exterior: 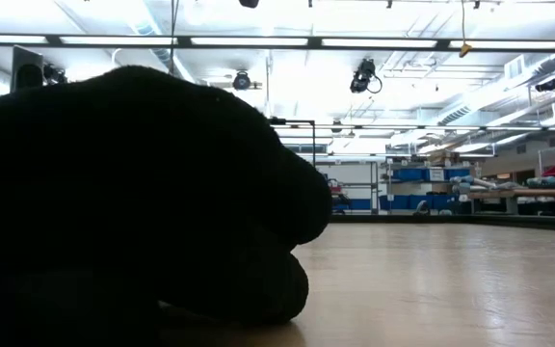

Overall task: Coil cords
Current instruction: Coil the black wire cable into the black spool

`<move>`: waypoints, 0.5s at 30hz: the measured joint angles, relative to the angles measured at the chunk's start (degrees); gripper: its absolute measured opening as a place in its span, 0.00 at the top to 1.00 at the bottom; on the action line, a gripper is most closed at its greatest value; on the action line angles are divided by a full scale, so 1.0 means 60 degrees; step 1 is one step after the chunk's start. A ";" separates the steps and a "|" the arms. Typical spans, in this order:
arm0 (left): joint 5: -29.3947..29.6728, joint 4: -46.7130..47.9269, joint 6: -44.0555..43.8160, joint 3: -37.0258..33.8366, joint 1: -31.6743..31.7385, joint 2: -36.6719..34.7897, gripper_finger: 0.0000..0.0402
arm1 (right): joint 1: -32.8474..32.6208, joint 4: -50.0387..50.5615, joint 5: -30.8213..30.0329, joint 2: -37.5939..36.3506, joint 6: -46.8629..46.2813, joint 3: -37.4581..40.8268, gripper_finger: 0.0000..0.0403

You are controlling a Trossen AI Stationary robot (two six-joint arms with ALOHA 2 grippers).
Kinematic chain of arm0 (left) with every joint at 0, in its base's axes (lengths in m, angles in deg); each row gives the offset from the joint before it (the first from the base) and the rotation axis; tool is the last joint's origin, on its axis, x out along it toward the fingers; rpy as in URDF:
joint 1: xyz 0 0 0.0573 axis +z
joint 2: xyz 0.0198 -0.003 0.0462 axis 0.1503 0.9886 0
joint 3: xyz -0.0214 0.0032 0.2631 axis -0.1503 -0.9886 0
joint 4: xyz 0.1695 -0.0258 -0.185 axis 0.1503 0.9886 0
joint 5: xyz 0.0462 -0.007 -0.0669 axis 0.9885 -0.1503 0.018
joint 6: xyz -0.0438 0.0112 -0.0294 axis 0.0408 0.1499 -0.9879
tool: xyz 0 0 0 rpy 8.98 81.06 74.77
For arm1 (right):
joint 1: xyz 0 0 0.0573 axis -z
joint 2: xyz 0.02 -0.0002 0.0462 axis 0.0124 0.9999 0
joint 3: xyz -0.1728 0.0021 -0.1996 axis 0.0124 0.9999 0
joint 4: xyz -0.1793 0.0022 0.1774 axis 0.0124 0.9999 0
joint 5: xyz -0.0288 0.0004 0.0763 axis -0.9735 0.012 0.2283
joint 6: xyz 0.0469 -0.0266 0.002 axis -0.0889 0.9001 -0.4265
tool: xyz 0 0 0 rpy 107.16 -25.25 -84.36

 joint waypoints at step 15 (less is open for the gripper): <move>0.0022 -0.0694 -0.0528 0.0004 -0.0168 0.1150 1.00 | 0.1622 -0.2670 0.3011 -0.0025 0.0856 0.0000 1.00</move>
